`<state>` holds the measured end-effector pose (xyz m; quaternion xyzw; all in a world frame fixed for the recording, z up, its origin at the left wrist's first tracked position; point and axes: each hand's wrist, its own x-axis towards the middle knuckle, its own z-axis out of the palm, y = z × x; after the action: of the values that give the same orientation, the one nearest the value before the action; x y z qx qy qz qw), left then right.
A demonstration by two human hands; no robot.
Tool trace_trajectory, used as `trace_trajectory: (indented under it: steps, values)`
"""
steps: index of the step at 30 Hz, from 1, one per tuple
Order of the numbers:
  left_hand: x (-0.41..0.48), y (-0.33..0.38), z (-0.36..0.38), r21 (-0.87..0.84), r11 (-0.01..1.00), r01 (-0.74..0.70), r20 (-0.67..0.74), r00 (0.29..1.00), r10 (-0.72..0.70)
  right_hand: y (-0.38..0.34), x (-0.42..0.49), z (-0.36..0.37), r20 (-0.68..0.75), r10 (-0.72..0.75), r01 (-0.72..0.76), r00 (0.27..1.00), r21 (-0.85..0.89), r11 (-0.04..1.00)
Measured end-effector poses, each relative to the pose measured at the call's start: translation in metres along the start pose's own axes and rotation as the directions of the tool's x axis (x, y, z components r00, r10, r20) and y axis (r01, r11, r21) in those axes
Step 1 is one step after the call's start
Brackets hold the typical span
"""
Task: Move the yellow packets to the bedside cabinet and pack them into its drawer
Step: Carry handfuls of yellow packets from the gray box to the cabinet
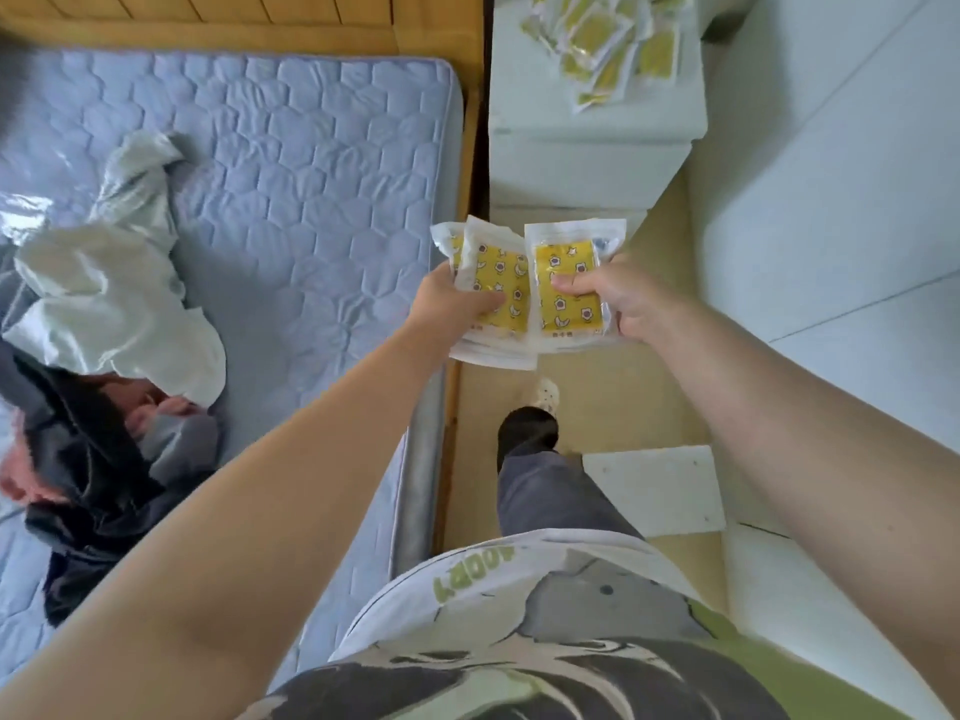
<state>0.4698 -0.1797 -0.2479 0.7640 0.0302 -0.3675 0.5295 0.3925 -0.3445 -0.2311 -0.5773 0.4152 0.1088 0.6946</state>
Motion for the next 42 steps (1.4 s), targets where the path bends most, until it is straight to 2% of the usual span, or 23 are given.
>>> trace_trajectory:
  steps: [9,15,20,25,28,33,35,37,39,42]
  values:
    - [0.188,0.143,0.058,-0.12,0.992,0.04,0.049,0.998,-0.034,-0.157,0.166,-0.099,-0.088,-0.023,0.02,0.996,-0.03,0.999]
    - [0.288,0.192,0.089,-0.13,0.986,0.1,0.056,0.994,-0.093,-0.205,0.273,-0.146,-0.112,0.0,0.002,0.994,0.016,1.0]
    - [0.382,0.227,0.108,-0.121,0.984,0.131,-0.003,0.991,-0.132,-0.247,0.354,-0.171,-0.207,0.069,-0.078,0.976,-0.035,0.996]
    - [0.473,0.259,0.127,0.027,0.986,0.164,-0.077,0.984,-0.162,-0.286,0.44,-0.191,-0.318,0.107,-0.159,0.942,-0.141,0.977]
    - [0.518,0.276,0.145,0.14,0.976,0.168,-0.09,0.984,-0.156,-0.306,0.491,-0.203,-0.372,0.05,-0.167,0.927,-0.291,0.942]
    - [0.577,0.286,0.177,0.337,0.936,0.107,-0.108,0.991,-0.074,-0.335,0.572,-0.219,-0.374,-0.029,-0.13,0.927,-0.392,0.911]
    - [0.596,0.273,0.188,0.445,0.893,0.062,-0.142,0.99,0.003,-0.337,0.602,-0.225,-0.347,-0.091,-0.108,0.933,-0.514,0.851]
    - [0.612,0.258,0.199,0.565,0.824,0.037,-0.209,0.973,0.099,-0.335,0.628,-0.231,-0.306,-0.159,-0.13,0.939,-0.74,0.659]
    - [0.623,0.245,0.206,0.656,0.755,0.02,-0.243,0.952,0.185,-0.329,0.648,-0.235,-0.301,-0.179,-0.176,0.937,-0.847,0.502]
    - [0.632,0.232,0.215,0.787,0.617,-0.01,-0.167,0.959,0.228,-0.322,0.661,-0.236,-0.265,-0.191,-0.14,0.945,-0.856,0.498]
